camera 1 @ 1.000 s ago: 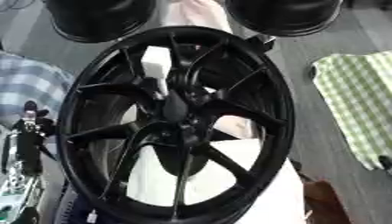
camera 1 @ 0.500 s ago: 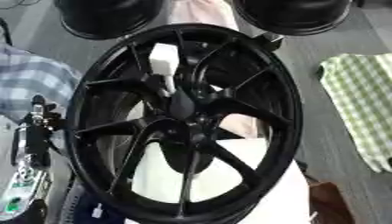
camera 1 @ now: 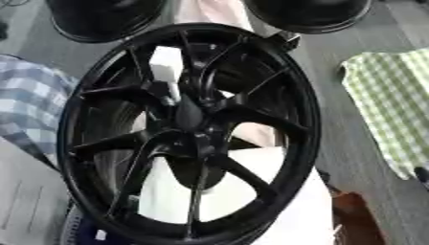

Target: Pull the pin out of the wheel hub.

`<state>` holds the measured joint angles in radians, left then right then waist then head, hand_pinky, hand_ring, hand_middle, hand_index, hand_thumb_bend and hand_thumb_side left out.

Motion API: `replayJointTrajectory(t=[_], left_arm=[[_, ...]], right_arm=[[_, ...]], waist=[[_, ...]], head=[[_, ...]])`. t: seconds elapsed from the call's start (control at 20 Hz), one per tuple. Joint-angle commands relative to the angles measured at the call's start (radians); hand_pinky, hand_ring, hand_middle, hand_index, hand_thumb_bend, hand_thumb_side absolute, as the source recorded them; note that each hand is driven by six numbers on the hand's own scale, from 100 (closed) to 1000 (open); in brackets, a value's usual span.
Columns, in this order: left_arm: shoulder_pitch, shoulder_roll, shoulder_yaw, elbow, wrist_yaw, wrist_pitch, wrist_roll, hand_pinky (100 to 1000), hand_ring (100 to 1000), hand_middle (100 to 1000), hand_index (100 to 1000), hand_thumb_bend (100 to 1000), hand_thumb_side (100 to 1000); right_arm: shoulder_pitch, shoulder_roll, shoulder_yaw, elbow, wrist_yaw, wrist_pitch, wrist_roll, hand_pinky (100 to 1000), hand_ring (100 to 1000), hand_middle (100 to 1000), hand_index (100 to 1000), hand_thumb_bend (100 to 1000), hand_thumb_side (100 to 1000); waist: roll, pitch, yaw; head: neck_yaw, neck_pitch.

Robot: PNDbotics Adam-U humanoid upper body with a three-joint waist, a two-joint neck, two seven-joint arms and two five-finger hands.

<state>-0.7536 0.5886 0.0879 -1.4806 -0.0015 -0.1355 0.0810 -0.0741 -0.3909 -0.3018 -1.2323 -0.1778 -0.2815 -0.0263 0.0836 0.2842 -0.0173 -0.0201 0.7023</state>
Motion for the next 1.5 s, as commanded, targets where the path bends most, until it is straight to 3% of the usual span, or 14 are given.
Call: replayJointTrajectory(t=[0.05,0.25,0.3,0.55,0.75,0.95,1.0,1.2,1.5], left_arm=[[-0.121,0.143,-0.072,0.014,-0.043,-0.023,-0.168,733,669,620,781,367,459],[-0.306,0.211,-0.184,0.117,-0.128,-0.097,-0.437,758,692,644,802,467,504],[-0.343,0.208,-0.205,0.140,-0.153,-0.119,-0.496,762,696,649,806,437,485],[-0.480,0.153,-0.296,0.230,-0.236,-0.211,-0.746,801,747,705,835,483,525],[-0.543,0.101,-0.351,0.283,-0.251,-0.268,-0.889,830,780,737,868,558,543],[-0.581,0.060,-0.387,0.332,-0.259,-0.303,-0.974,844,803,747,877,630,532],[-0.589,0.050,-0.395,0.344,-0.263,-0.310,-0.981,848,808,751,878,687,507],[-0.614,0.010,-0.418,0.396,-0.274,-0.340,-0.988,854,815,755,884,750,461],[-0.635,-0.048,-0.458,0.476,-0.287,-0.368,-0.988,863,824,763,889,807,483]], right_arm=[[0.004,-0.021,-0.011,-0.026,0.010,0.000,-0.003,474,612,490,664,639,226],[0.010,-0.027,-0.012,-0.027,0.019,0.002,-0.004,473,612,490,665,638,227],[0.012,-0.028,-0.012,-0.027,0.021,0.002,-0.004,473,612,489,665,639,227],[0.015,-0.030,-0.011,-0.027,0.025,0.003,-0.005,473,610,488,665,639,226],[0.015,-0.030,-0.009,-0.027,0.027,0.003,-0.003,473,610,487,664,641,224],[0.015,-0.030,-0.007,-0.025,0.026,0.004,-0.001,473,609,487,664,643,222],[0.014,-0.030,-0.007,-0.025,0.026,0.004,0.000,472,609,487,664,643,222],[0.014,-0.031,-0.005,-0.023,0.026,0.005,0.003,472,609,487,664,643,221],[0.011,-0.031,0.000,-0.020,0.025,0.007,0.007,472,609,486,664,644,221]], waist=[[0.000,-0.021,0.002],[0.008,-0.027,0.005],[0.009,-0.029,0.006],[0.011,-0.033,0.009],[0.010,-0.035,0.009],[0.009,-0.037,0.008],[0.008,-0.038,0.007],[0.008,-0.040,0.005],[0.007,-0.044,-0.001]], head=[[-0.008,0.005],[-0.029,0.009],[-0.032,0.010],[-0.043,0.012],[-0.042,0.011],[-0.040,0.006],[-0.038,0.003],[-0.035,-0.002],[-0.030,0.000]])
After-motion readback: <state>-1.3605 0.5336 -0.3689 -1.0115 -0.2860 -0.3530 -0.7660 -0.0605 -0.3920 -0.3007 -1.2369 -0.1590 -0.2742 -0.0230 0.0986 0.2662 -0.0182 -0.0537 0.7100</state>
